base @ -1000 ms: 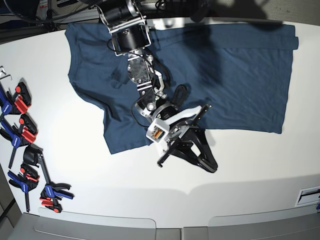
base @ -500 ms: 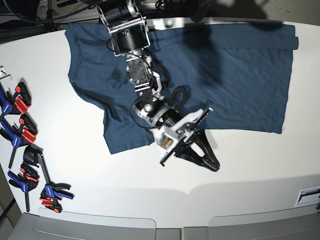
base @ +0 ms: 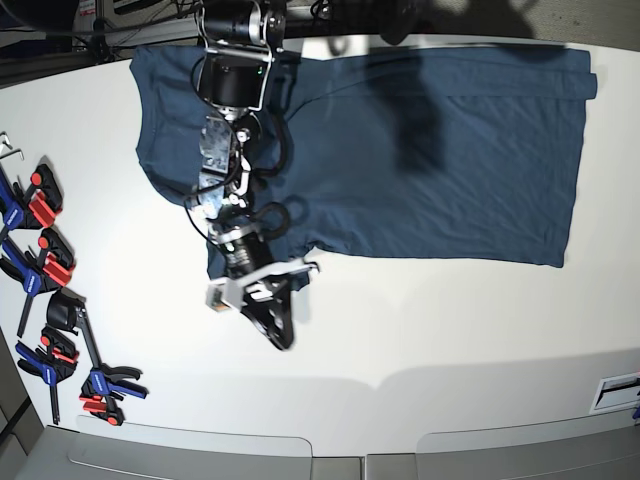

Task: Fold the T-shirt properly

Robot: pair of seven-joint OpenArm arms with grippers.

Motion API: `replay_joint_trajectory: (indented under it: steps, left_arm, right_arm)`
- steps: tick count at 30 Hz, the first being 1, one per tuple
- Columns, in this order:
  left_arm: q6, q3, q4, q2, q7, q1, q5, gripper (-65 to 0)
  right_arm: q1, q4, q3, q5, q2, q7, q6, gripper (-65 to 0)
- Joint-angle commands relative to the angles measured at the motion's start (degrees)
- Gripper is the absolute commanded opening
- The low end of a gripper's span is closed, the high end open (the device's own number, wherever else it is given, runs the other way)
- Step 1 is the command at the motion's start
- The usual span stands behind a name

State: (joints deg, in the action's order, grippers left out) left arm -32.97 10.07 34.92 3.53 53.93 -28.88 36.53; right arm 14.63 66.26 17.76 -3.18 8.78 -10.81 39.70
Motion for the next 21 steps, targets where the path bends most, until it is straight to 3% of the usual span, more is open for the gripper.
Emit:
replay_joint_trajectory:
  steps: [1,7,12,17,21]
  left_arm:
    - [-2.2,0.5,0.7,-1.5,7.5,-0.5,-0.6,-65.0]
    - [-2.2,0.5,0.7,-1.5,7.7,-0.5,-0.6,-65.0]
    - [-2.2,0.5,0.7,-1.5,7.7,-0.5,-0.6,-65.0]
    - [-2.2,0.5,0.7,-1.5,7.7,-0.5,-0.6,-65.0]
    - [-2.2,0.5,0.7,-1.5,7.7,-0.5,-0.5,-65.0]
  right_arm:
    - [1.4,-0.4,1.6,0.0,0.2,-1.5,0.3,-65.0]
    - [1.5,-8.2,10.3,1.0,0.2,-3.8,0.3,-65.0]
    - [1.7,-8.9,11.1,5.3,0.2,-14.0,0.3,-65.0]
    - [2.0,-8.7,11.0,3.2,0.2,-24.6,0.3,-65.0]
    - [1.0,-7.5,11.0,3.0,0.2,-23.6,0.3,-65.0]
